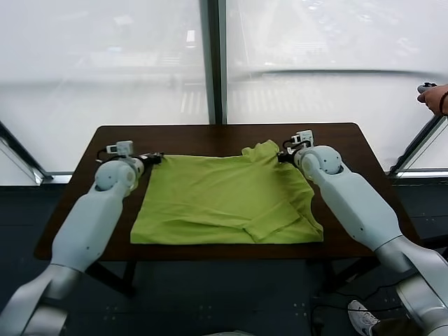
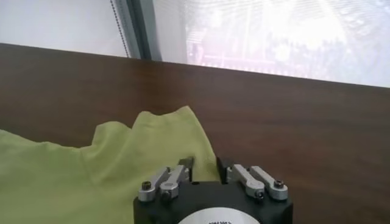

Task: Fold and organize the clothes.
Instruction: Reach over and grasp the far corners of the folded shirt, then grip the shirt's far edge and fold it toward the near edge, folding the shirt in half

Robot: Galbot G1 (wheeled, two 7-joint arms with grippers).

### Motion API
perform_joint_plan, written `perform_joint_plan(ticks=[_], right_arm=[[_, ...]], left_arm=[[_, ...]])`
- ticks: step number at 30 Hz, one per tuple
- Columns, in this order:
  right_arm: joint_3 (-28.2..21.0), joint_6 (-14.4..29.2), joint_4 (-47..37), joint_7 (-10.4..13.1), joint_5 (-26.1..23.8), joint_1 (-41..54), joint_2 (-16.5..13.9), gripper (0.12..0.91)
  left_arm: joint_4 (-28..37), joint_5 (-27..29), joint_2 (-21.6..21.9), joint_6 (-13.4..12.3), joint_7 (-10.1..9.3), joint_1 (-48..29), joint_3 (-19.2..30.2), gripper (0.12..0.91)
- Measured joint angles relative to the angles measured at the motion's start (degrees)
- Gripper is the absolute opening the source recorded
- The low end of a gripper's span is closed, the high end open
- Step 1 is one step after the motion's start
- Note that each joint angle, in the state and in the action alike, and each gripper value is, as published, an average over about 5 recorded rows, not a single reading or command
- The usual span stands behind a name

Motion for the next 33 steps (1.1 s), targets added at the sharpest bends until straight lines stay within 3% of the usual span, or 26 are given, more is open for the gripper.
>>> perform_joint_plan(ticks=[2, 5, 7, 11, 15, 24, 33], right_arm=[[-0.1, 0.3, 0.0, -0.2, -0.2, 0.0, 0.0, 0.265], [-0.1, 1.2, 0.0, -0.7, -0.7, -0.1, -0.1, 0.152], [0.0, 2.1, 0.2, -1.0, -1.0, -0.3, -0.2, 0.138], [0.7, 3.9, 1.0, -1.1, -0.8, -0.9, -0.5, 0.139], [1.8, 4.7, 2.8, -0.8, 0.5, -1.8, -1.4, 0.139], [5.2, 4.5, 11.2, 0.0, 2.5, -5.1, -4.0, 0.139], [8.0, 4.1, 19.7, 0.2, 3.4, -8.7, -6.9, 0.139]], left_arm=[[0.4, 0.1, -0.1, -0.1, 0.00, -0.2, 0.0, 0.652], [0.8, 0.2, -0.3, -0.2, 0.00, -0.3, 0.0, 0.612], [0.9, 0.4, -0.3, -0.3, 0.00, -0.3, 0.0, 0.543], [0.9, 0.6, -0.3, -0.6, 0.00, -0.1, 0.0, 0.311], [0.6, 0.6, -0.3, -0.8, 0.00, 0.1, 0.0, 0.178], [-3.5, -1.2, 1.1, -0.3, -1.13, 2.0, -1.4, 0.149], [-14.1, -4.8, 4.5, 0.5, -2.44, 7.5, -4.7, 0.149]])
